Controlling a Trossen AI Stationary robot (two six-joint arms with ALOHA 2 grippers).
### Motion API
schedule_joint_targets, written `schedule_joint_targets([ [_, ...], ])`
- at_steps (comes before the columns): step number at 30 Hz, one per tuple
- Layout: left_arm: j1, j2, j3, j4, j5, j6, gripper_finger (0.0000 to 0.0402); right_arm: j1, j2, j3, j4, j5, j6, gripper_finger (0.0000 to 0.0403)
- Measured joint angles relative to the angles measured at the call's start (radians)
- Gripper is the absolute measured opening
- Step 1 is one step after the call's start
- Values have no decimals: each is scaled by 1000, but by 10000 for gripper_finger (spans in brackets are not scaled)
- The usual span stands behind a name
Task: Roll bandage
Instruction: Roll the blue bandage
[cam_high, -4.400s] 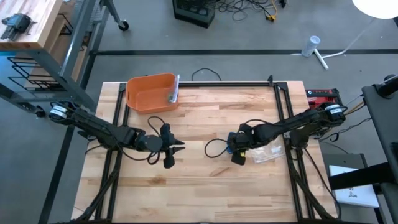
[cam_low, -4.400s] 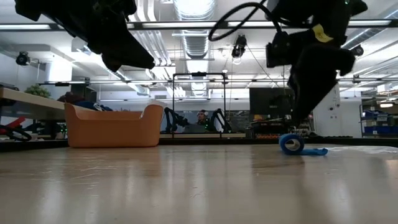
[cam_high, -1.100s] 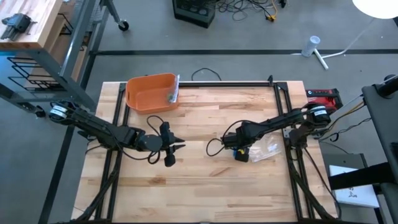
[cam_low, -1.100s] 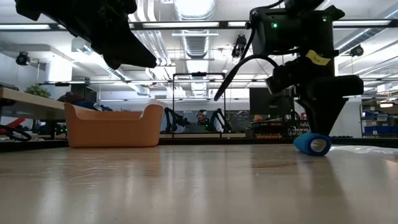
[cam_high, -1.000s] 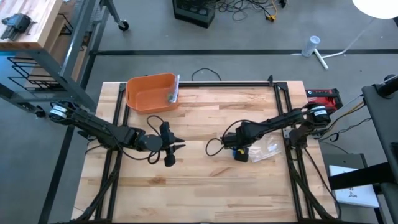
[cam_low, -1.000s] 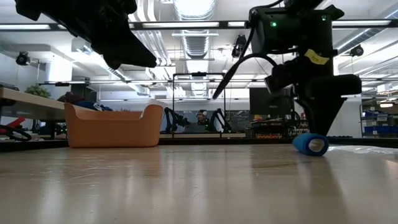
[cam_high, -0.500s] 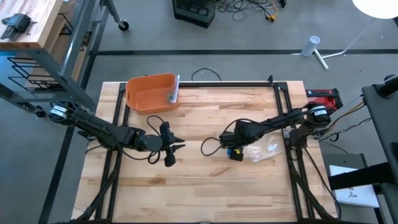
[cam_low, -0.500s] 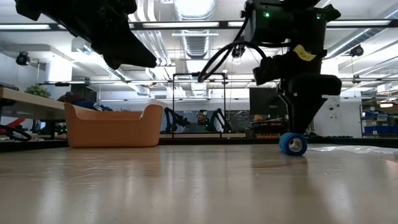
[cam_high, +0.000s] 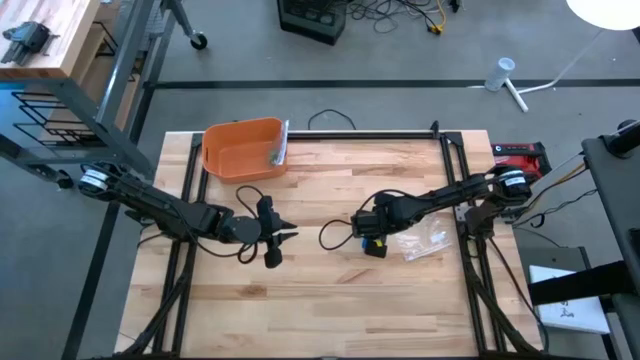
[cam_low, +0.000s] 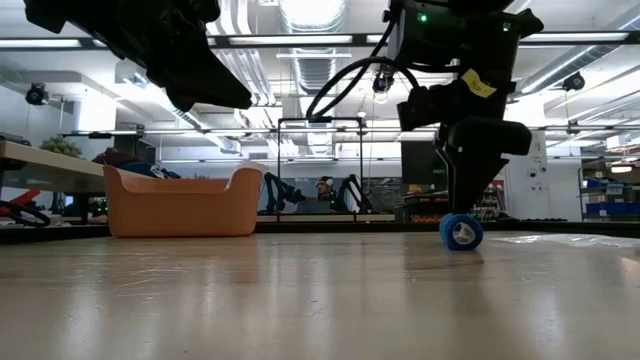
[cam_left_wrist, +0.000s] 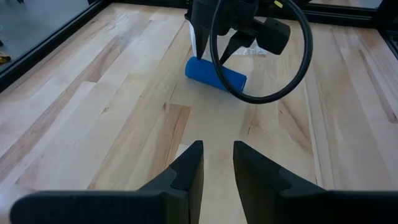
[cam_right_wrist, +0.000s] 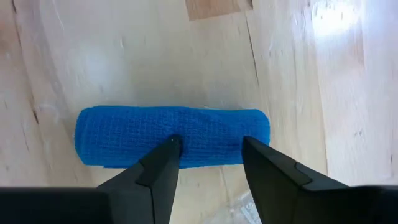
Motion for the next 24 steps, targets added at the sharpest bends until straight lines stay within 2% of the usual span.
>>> schedule_joint_targets([
  [24, 0, 0, 0, 0, 1, 0, 77, 13, -12, -12, -95, -8, 45, 165],
])
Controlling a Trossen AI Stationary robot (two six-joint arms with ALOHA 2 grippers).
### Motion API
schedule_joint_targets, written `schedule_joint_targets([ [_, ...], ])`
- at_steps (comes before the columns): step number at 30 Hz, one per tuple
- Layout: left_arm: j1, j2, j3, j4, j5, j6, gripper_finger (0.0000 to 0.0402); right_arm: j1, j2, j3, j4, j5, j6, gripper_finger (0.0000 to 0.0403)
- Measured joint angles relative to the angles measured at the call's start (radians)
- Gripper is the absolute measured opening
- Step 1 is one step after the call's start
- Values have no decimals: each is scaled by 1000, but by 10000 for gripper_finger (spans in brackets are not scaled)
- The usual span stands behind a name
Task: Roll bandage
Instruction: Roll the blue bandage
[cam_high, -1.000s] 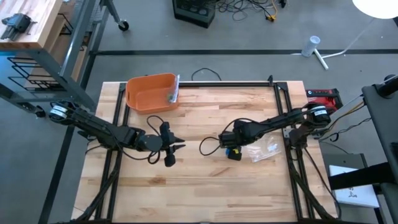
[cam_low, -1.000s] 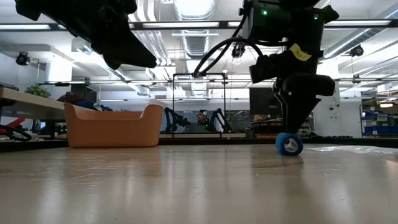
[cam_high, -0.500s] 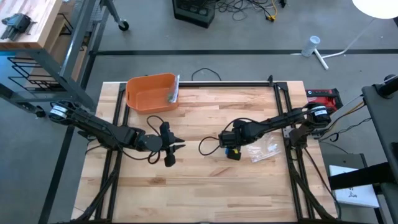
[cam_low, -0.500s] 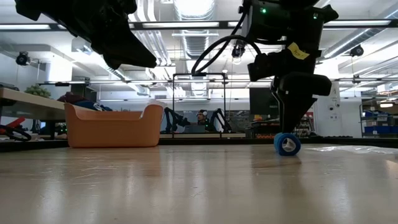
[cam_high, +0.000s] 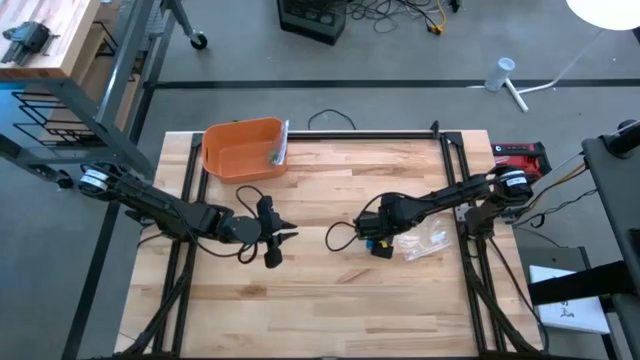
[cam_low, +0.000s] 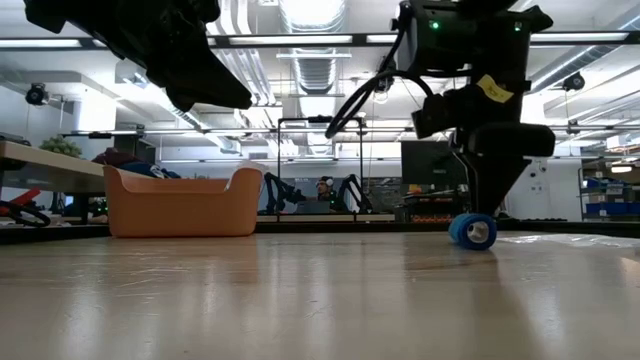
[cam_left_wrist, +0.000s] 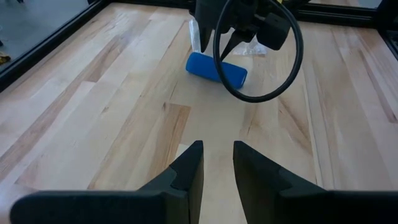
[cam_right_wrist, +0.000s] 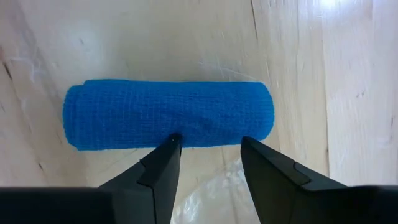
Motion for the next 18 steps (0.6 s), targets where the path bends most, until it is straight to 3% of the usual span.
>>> schedule_joint_targets([
  [18, 0, 0, 0, 0, 0, 0, 77, -26, -3, 26, -35, 46, -10, 159],
])
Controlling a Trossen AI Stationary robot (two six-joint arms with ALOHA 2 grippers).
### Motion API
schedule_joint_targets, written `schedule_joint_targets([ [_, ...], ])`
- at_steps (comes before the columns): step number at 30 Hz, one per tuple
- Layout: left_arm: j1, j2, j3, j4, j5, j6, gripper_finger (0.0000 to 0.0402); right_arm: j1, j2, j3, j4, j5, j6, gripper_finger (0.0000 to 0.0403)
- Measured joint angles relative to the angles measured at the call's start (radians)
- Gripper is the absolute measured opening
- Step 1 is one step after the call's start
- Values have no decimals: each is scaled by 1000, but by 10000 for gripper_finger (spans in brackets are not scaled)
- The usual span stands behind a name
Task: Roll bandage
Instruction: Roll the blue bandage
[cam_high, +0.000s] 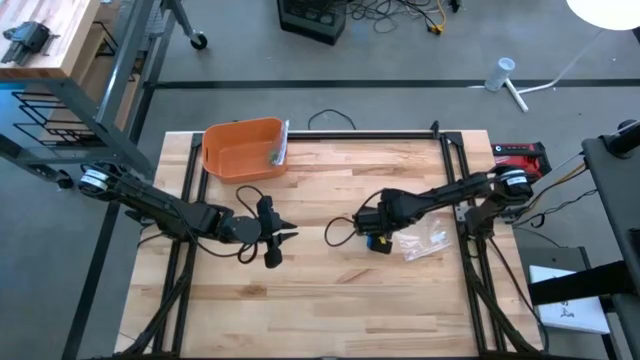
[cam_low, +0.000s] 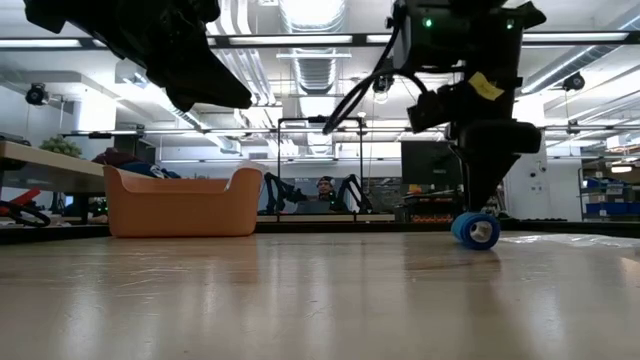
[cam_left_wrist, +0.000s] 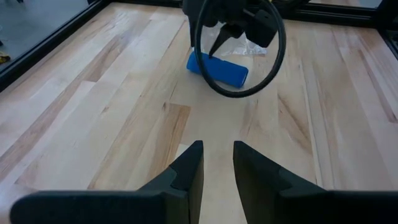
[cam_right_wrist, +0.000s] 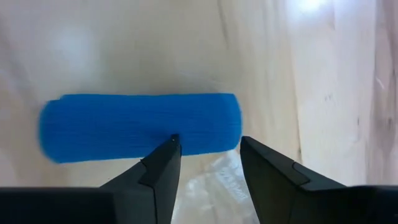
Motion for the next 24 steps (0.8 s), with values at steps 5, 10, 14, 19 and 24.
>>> schedule_joint_targets([
  [5, 0, 0, 0, 0, 0, 0, 77, -17, 0, -6, 38, -1, -18, 161],
  [10, 0, 0, 0, 0, 0, 0, 77, -29, 0, -9, 85, -17, -39, 164],
  [14, 0, 0, 0, 0, 0, 0, 77, -38, 0, -23, 121, -21, -44, 158],
  [19, 0, 0, 0, 0, 0, 0, 77, -42, 0, -34, 158, -37, -59, 157],
  [24, 0, 0, 0, 0, 0, 0, 77, -41, 0, -31, 186, -39, -84, 164],
])
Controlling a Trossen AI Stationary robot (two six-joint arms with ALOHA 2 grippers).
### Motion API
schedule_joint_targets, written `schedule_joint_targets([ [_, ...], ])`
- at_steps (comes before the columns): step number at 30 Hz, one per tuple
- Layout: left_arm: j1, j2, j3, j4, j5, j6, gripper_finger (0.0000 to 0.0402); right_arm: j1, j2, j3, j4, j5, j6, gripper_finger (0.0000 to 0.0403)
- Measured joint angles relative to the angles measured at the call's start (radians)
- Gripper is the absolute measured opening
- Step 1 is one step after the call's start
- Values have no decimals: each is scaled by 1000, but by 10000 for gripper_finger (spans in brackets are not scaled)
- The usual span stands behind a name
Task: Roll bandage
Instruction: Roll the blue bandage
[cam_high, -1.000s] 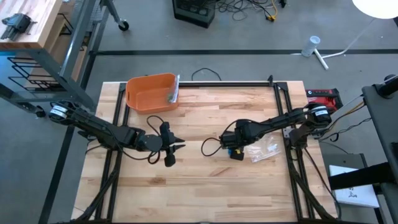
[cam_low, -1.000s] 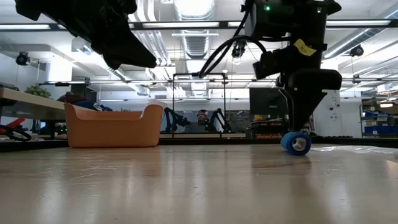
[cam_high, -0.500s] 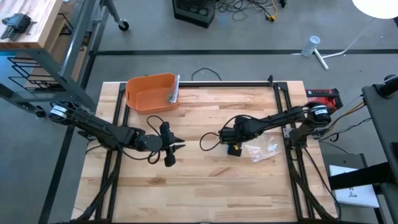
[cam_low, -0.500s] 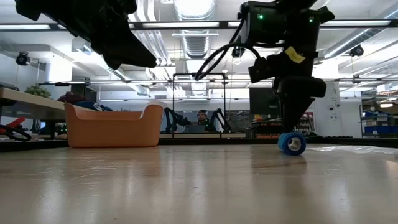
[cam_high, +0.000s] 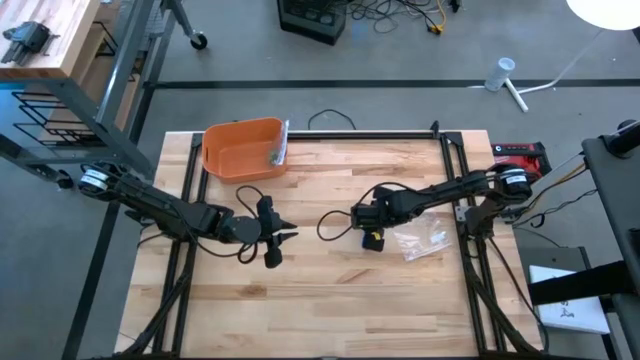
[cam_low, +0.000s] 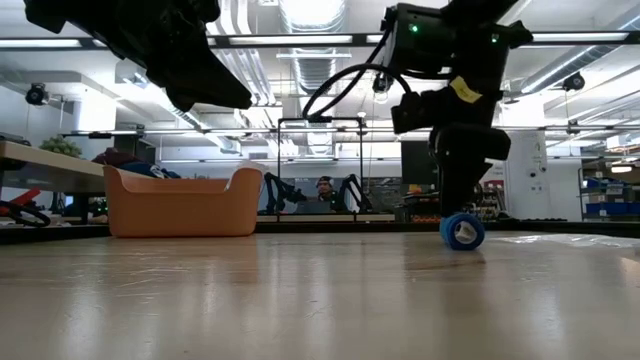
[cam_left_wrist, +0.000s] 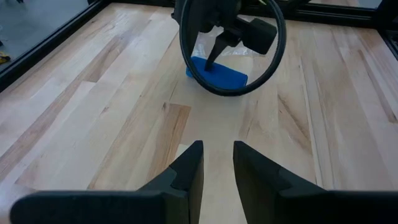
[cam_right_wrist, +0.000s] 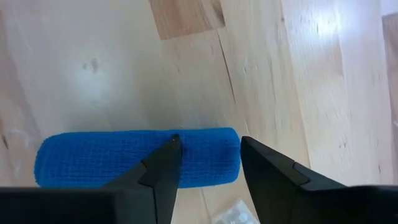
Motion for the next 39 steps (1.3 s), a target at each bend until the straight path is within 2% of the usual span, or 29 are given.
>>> schedule_joint_targets([
  [10, 0, 0, 0, 0, 0, 0, 77, 8, -45, 36, -95, 0, 4, 156],
  [18, 0, 0, 0, 0, 2, 0, 77, 79, -96, 9, -304, -11, 153, 168],
  [22, 0, 0, 0, 0, 2, 0, 77, 116, -81, -48, -239, -64, 184, 179],
  [28, 0, 0, 0, 2, 2, 0, 77, 121, -6, -95, -138, -63, 178, 194],
  [39, 0, 0, 0, 1, 1, 0, 77, 106, 45, -11, -29, -49, 76, 201],
])
